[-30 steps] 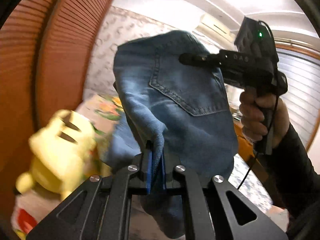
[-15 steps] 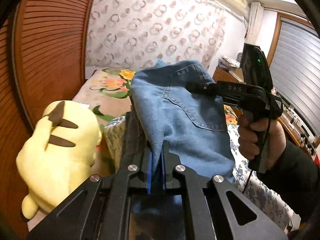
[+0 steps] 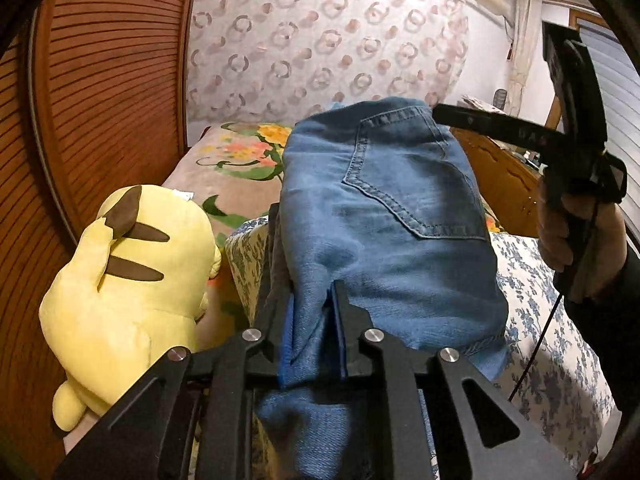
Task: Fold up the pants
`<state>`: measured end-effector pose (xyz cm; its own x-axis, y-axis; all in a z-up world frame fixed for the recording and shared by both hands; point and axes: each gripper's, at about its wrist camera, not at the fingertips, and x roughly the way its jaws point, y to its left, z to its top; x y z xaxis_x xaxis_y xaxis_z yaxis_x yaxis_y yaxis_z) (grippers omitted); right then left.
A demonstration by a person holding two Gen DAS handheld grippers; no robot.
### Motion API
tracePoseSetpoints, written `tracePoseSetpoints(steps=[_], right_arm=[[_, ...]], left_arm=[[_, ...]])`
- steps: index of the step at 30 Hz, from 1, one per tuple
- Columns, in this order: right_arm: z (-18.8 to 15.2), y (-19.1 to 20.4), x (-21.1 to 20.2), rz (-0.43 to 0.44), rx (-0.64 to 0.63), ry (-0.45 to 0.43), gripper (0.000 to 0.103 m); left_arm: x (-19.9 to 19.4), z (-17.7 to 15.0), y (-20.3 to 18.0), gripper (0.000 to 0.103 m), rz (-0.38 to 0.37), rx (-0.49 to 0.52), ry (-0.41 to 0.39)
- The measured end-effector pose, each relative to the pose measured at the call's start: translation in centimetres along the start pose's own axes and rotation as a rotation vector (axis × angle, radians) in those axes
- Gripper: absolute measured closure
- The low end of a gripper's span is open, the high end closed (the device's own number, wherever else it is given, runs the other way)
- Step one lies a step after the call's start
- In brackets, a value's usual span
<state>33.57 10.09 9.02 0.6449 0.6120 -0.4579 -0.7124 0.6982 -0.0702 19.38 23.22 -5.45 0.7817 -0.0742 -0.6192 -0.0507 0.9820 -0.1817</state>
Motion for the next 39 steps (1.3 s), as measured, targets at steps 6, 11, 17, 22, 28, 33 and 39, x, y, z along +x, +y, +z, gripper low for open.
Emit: tracePoseSetpoints(steps=[6, 11, 17, 22, 28, 33, 39], right_arm=[[-0.9, -0.2, 5.1, 0.019, -0.038, 0.161, 0.066], [-0.5, -3.0, 8.3, 0.040, 0.067, 0.221, 0.066], [-2.0, -1.5, 2.0, 0.038, 0.069, 0.175, 0.066], [-6.7, -1.4, -3.1, 0.041, 0.070, 0.131, 0.066], [-9.5, -1.1, -7.8, 0.010, 0.079, 0.087, 0.065], [-12.2, -1.2, -13.2, -0.042, 0.104, 0.041, 0.055], [-15.5, -1.3, -18.6, -0.102, 0.141, 0.000, 0.035]], left_arm=[[0.2, 0.1, 0.0, 0.084, -0.005, -0.002, -0.009], [-0.2, 0.4, -0.7, 0.083, 0.010, 0.006, -0.027], [-2.9, 0.6, -2.0, 0.079, 0.045, 0.021, -0.060], [-5.8, 0.3, -3.9, 0.052, 0.034, 0.040, -0.107], [-8.6, -0.5, -7.1, 0.022, 0.004, 0.079, -0.145], [-9.9, -1.1, -9.8, 0.016, -0.004, 0.102, -0.144], [-10.8, -2.4, -13.3, 0.015, 0.001, 0.131, -0.154]])
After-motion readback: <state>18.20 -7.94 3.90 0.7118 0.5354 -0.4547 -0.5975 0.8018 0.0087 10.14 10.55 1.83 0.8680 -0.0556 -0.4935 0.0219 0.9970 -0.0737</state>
